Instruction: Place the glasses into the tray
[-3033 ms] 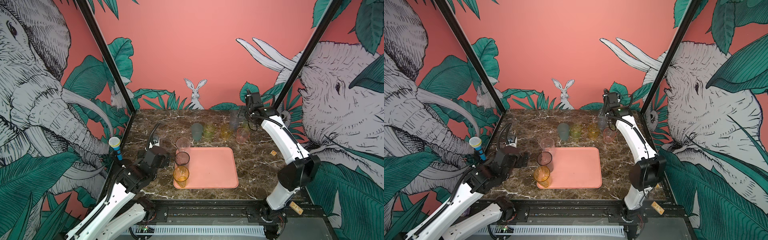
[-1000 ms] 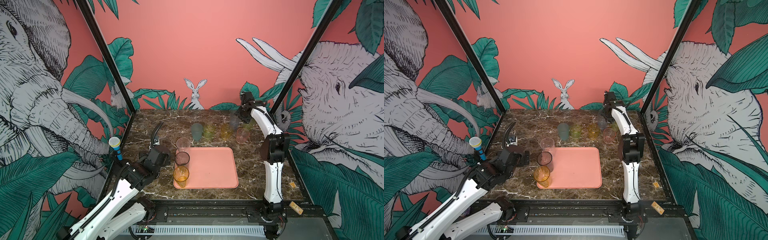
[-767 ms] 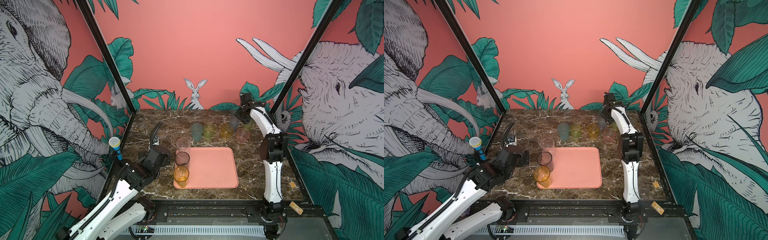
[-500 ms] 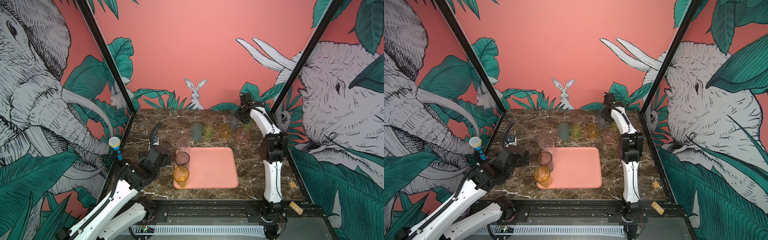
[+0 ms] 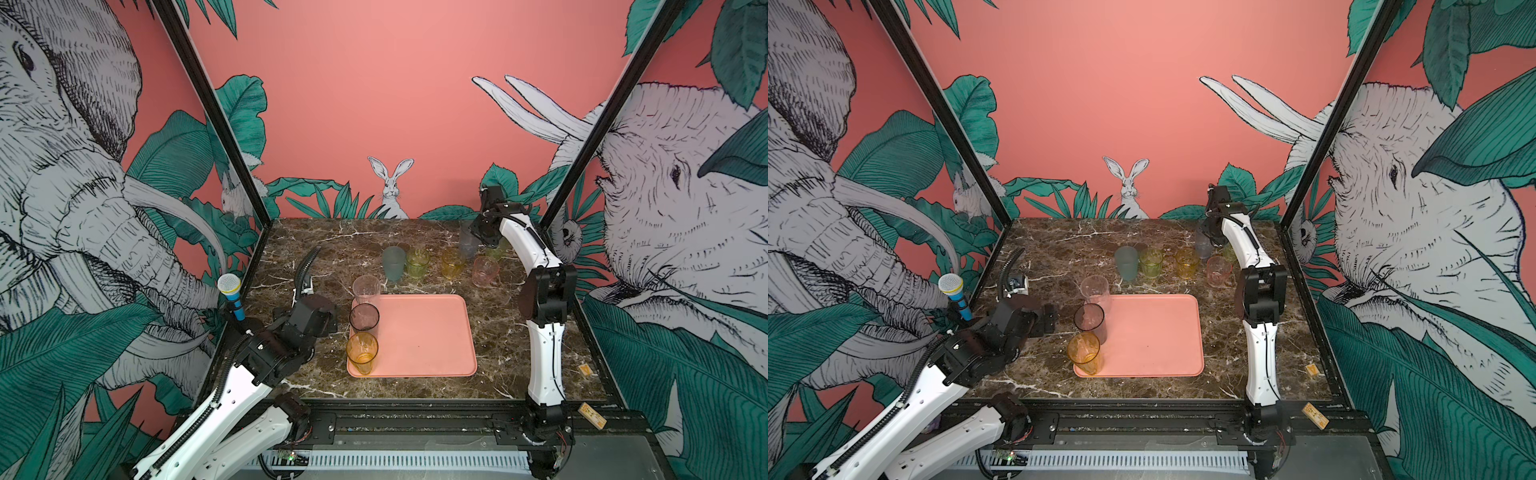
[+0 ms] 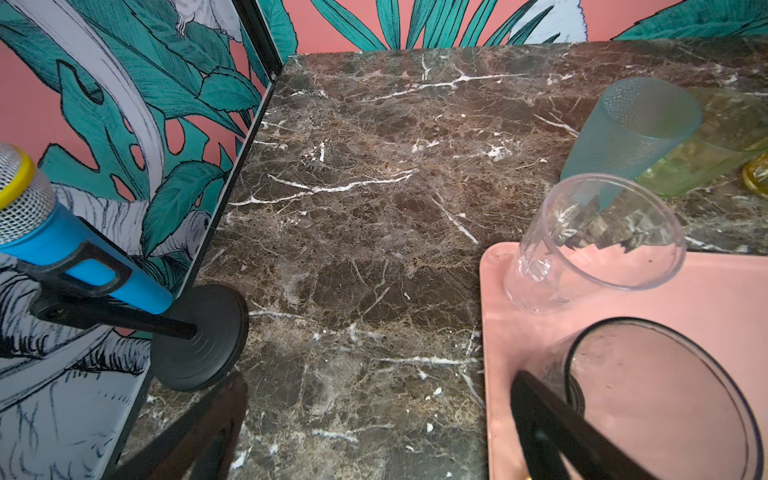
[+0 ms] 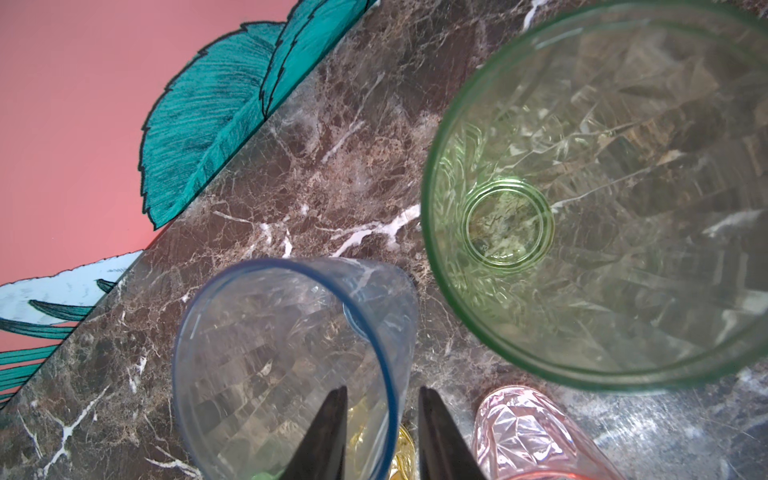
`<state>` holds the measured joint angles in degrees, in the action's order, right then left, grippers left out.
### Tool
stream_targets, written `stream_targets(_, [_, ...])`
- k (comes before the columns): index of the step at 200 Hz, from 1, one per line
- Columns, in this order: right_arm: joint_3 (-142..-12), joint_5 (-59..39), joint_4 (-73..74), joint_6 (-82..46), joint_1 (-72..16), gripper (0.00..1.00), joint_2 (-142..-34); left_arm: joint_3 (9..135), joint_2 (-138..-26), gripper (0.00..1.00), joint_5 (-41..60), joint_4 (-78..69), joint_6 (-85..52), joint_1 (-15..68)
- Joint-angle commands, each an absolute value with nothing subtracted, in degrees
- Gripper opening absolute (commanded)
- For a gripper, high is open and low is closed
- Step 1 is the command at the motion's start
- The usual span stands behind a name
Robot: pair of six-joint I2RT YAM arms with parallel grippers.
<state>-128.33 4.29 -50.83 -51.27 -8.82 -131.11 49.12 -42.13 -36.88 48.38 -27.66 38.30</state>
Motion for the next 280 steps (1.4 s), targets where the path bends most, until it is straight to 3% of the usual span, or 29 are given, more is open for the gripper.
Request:
stream_targets(1, [-129.46,5.65,-50.96,-52.65,-8.56,0.27,-131.97,48.83,-40.72,0.99,-37.02,50.36,-29.3,38.01])
stream_targets(58, [-129.39,5.54,-50.66,-53.51,-8.58,0.2,-132.19,48.4,-39.55,0.99,-37.22,51.2,-29.66,37.97])
stream_targets(142, [-129.63,4.79,-49.95,-52.7,-8.59,0.0,-130.38,48.45,-39.23,1.0,-37.36,51.5,-29.44,37.98])
stream_targets(280, [-135.26,1.05,-59.56,-38.98,-8.63,0.0,-118.65,49.22,-38.32,0.99,-37.36,51.94,-28.74,37.98])
